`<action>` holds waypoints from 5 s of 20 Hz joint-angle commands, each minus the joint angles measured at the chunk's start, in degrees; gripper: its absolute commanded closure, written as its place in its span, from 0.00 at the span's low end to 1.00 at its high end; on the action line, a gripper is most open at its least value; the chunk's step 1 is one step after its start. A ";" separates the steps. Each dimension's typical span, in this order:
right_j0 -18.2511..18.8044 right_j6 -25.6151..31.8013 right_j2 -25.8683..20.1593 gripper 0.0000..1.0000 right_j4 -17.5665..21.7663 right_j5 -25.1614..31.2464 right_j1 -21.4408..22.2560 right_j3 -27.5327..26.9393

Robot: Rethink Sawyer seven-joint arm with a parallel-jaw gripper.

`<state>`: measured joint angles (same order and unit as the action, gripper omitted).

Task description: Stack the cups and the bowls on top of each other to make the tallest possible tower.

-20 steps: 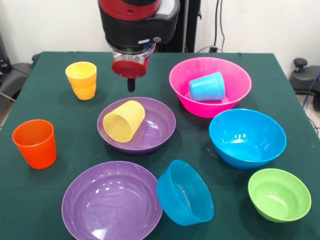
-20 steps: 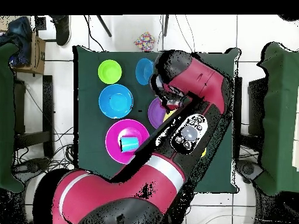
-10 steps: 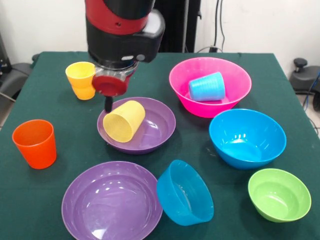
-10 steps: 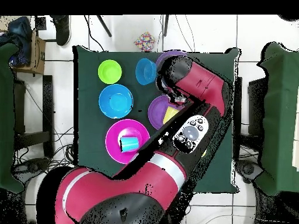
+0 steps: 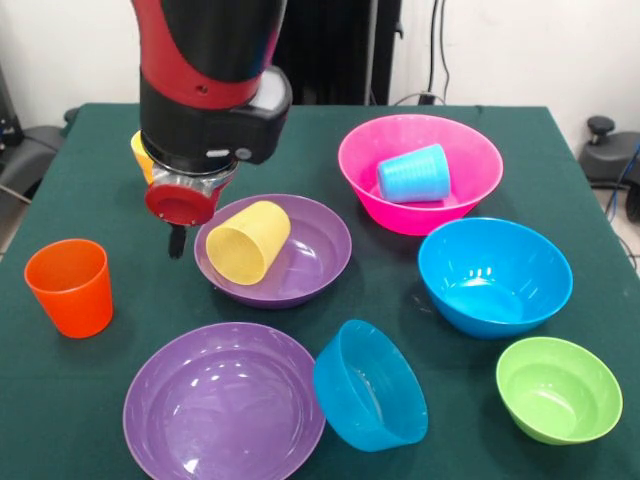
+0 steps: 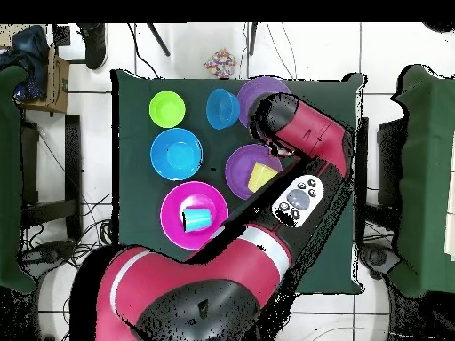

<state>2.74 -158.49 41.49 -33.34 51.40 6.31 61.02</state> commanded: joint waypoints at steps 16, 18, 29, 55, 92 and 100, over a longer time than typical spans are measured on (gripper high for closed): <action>2.15 -12.26 -5.75 0.00 0.22 18.94 -9.36 -6.69; 2.39 -13.08 -4.79 0.00 0.67 23.59 -10.31 -8.52; 3.46 -12.05 -3.47 0.00 1.70 32.66 -14.16 -11.71; 4.87 -5.18 1.14 1.00 7.94 47.12 -15.64 -18.88; -4.31 2.67 -7.95 1.00 2.98 10.27 9.86 7.43; -0.85 17.69 -18.85 1.00 8.34 -10.23 13.23 15.81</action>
<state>0.38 -158.49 36.55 -29.50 50.13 18.58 67.67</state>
